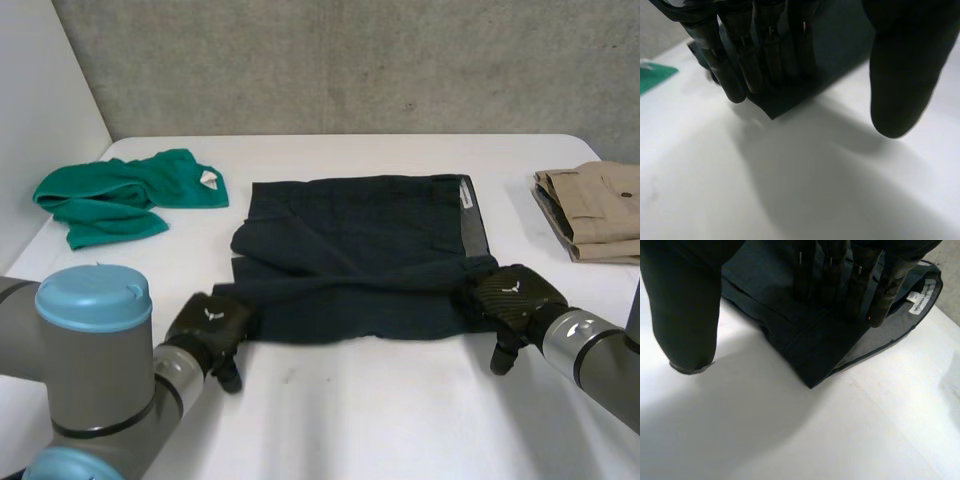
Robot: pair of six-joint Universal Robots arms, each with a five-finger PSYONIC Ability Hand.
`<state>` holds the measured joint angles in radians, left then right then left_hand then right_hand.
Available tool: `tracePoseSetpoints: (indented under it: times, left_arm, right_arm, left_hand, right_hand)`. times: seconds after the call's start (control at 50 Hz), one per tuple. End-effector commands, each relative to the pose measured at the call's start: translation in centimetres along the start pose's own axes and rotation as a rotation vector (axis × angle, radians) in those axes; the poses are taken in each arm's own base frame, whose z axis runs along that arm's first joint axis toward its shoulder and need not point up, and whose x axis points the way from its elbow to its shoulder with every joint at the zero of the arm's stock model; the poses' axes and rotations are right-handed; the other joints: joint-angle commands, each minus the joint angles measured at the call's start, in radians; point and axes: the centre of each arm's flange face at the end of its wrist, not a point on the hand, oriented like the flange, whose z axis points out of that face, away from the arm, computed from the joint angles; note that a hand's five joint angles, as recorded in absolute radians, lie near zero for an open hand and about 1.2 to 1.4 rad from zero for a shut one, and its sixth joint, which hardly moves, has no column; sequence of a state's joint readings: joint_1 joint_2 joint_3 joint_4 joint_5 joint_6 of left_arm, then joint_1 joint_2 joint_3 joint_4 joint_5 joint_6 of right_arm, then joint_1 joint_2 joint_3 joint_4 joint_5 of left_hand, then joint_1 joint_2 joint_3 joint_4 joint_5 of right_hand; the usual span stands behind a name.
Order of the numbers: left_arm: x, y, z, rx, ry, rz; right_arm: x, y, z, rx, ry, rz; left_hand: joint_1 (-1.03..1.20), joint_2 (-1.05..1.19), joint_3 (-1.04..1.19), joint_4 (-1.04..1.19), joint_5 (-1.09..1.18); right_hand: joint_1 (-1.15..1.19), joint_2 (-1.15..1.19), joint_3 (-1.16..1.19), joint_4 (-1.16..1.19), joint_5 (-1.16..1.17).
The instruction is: Fold the laundry.
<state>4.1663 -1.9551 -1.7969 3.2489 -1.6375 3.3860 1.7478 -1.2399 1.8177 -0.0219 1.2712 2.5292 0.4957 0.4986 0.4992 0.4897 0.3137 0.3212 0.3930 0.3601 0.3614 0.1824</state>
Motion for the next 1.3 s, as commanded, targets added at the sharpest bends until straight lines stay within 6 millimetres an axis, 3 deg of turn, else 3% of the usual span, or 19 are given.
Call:
tracePoseSetpoints:
  times: [0.02, 0.28, 0.52, 0.62, 0.7, 0.76, 0.84, 0.92, 0.96, 1.06, 1.22, 1.3]
  left_arm:
    - [-0.2, -1.1, 2.0, 0.093, -0.032, -0.004]
    - [0.0, -1.2, 5.3, 0.103, -0.039, 0.039]
    - [-0.3, -2.7, 8.3, 0.213, -0.090, 0.171]
    - [-0.3, -2.9, 9.4, 0.242, -0.104, 0.211]
    - [-0.2, -2.8, 10.3, 0.245, -0.107, 0.237]
    - [-0.1, -2.7, 10.7, 0.244, -0.107, 0.242]
    - [-0.1, -2.9, 11.5, 0.255, -0.110, 0.241]
    - [-0.2, -3.3, 11.9, 0.271, -0.114, 0.237]
    - [-0.2, -3.5, 11.8, 0.274, -0.117, 0.237]
    - [0.3, -3.5, 11.0, 0.259, -0.105, 0.244]
    - [-0.9, -5.9, 3.0, 0.219, -0.085, 0.250]
    - [-1.7, -8.4, -2.9, 0.267, -0.096, 0.249]
  right_arm:
    - [0.4, 0.0, 1.5, 0.031, 0.024, -0.014]
    - [1.5, -0.5, 4.1, 0.108, 0.075, -0.045]
    - [2.1, -0.1, 6.5, 0.104, 0.090, -0.051]
    - [2.5, -0.4, 6.9, 0.115, 0.105, -0.056]
    - [2.5, -0.6, 7.3, 0.125, 0.105, -0.060]
    - [2.5, -0.7, 7.3, 0.129, 0.105, -0.063]
    - [2.4, -0.9, 7.3, 0.136, 0.097, -0.065]
    - [2.2, -1.0, 7.2, 0.132, 0.095, -0.066]
    - [2.0, -1.1, 7.0, 0.131, 0.093, -0.068]
    - [2.0, -1.8, 6.0, 0.118, 0.081, -0.068]
    - [2.7, -4.8, 0.5, 0.040, 0.030, -0.130]
    - [3.6, -7.5, -2.8, 0.064, 0.068, -0.190]
  left_hand:
    - [0.044, 0.041, 0.040, 0.050, 0.051]
    - [0.076, 0.073, 0.072, 0.082, 0.083]
    - [0.149, 0.146, 0.146, 0.155, 0.157]
    - [0.155, 0.152, 0.152, 0.161, 0.163]
    - [0.155, 0.152, 0.152, 0.161, 0.163]
    - [0.158, 0.155, 0.155, 0.164, 0.166]
    - [0.337, 0.334, 0.333, 0.343, 0.344]
    - [0.864, 0.861, 0.860, 0.870, 0.871]
    - [0.901, 0.898, 0.897, 0.907, 0.908]
    - [0.901, 0.898, 0.897, 0.907, 0.908]
    - [0.901, 0.898, 0.897, 0.907, 0.908]
    - [0.901, 0.898, 0.897, 0.907, 0.908]
  right_hand:
    - [0.095, 0.024, 0.056, 0.055, 0.060]
    - [0.304, 0.232, 0.265, 0.264, 0.268]
    - [0.518, 0.446, 0.479, 0.478, 0.482]
    - [0.703, 0.631, 0.664, 0.663, 0.667]
    - [1.074, 1.002, 1.035, 1.034, 1.038]
    - [1.075, 1.003, 1.036, 1.035, 1.039]
    - [1.075, 1.003, 1.036, 1.035, 1.039]
    - [1.075, 1.003, 1.036, 1.035, 1.039]
    - [1.075, 1.003, 1.036, 1.035, 1.039]
    - [1.075, 1.003, 1.036, 1.035, 1.039]
    - [1.075, 1.003, 1.036, 1.035, 1.039]
    - [1.075, 1.003, 1.036, 1.035, 1.039]
